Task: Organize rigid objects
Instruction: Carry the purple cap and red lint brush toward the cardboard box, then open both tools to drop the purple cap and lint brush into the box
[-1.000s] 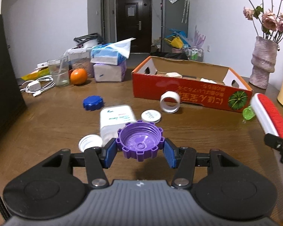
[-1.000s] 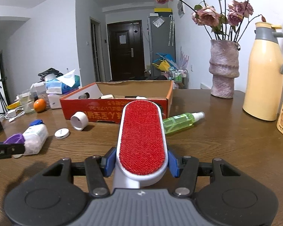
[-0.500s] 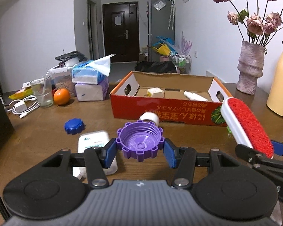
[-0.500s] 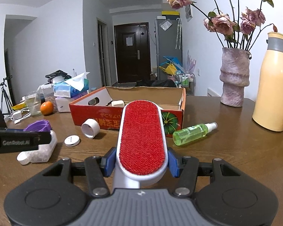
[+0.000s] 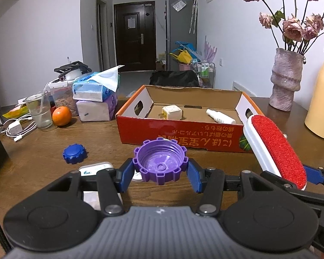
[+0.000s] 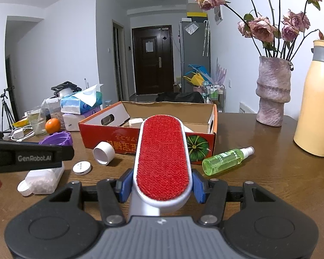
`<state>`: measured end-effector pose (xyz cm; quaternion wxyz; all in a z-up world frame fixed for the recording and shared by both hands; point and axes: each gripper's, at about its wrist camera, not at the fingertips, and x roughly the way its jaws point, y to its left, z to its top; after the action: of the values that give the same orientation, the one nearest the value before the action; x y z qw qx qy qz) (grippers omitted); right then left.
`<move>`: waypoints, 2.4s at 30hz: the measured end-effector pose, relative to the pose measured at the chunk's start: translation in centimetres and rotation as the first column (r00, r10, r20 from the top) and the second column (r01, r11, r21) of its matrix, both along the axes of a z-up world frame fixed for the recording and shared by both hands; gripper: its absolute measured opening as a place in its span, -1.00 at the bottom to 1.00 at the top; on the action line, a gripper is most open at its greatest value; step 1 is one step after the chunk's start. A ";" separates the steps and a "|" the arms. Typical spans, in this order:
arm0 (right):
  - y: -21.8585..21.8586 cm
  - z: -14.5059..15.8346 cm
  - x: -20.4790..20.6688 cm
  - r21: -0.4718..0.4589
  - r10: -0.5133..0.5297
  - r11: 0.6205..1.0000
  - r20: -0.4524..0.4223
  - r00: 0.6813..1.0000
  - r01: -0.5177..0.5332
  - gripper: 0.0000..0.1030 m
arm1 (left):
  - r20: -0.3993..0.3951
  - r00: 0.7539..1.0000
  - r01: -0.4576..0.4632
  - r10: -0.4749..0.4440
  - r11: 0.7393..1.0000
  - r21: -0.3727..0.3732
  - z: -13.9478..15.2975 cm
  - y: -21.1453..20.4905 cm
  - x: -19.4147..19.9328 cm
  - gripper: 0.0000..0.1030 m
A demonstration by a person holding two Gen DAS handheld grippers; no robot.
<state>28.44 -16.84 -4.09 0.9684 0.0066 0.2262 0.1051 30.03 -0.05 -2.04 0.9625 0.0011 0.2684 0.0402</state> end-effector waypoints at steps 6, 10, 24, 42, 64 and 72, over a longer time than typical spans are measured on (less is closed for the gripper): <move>-0.2 0.2 1.1 0.000 -0.005 1.000 0.001 1.000 0.005 0.06 | 0.005 1.000 -0.002 0.002 1.000 0.003 0.3 -0.2 1.3 0.05; -0.2 0.6 2.1 0.004 -0.010 1.000 0.007 1.000 0.010 0.06 | 0.009 1.000 -0.005 0.005 1.000 0.000 0.6 -0.3 2.3 0.05; -0.1 1.0 6.2 0.033 -0.027 0.999 0.019 0.999 0.026 0.06 | 0.030 0.999 -0.027 0.028 0.999 -0.035 1.3 -0.7 6.4 0.05; 0.3 0.8 11.5 0.062 -0.027 0.998 -0.009 1.000 0.028 0.06 | 0.045 0.997 -0.054 0.057 0.997 -0.058 1.8 -0.7 11.9 0.05; 1.3 0.9 18.9 0.086 -0.050 0.995 -0.030 0.998 0.052 0.06 | 0.051 0.992 -0.110 0.114 0.990 -0.084 2.3 0.2 17.9 0.05; 2.1 0.9 22.0 0.086 -0.040 0.995 -0.059 0.997 0.045 0.06 | 0.049 0.988 -0.141 0.147 0.984 -0.105 2.6 0.9 20.1 0.05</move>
<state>50.40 -14.70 -3.16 0.9623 0.0568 0.2490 0.0939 50.09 0.85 0.54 0.9631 -0.0683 0.2423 0.0958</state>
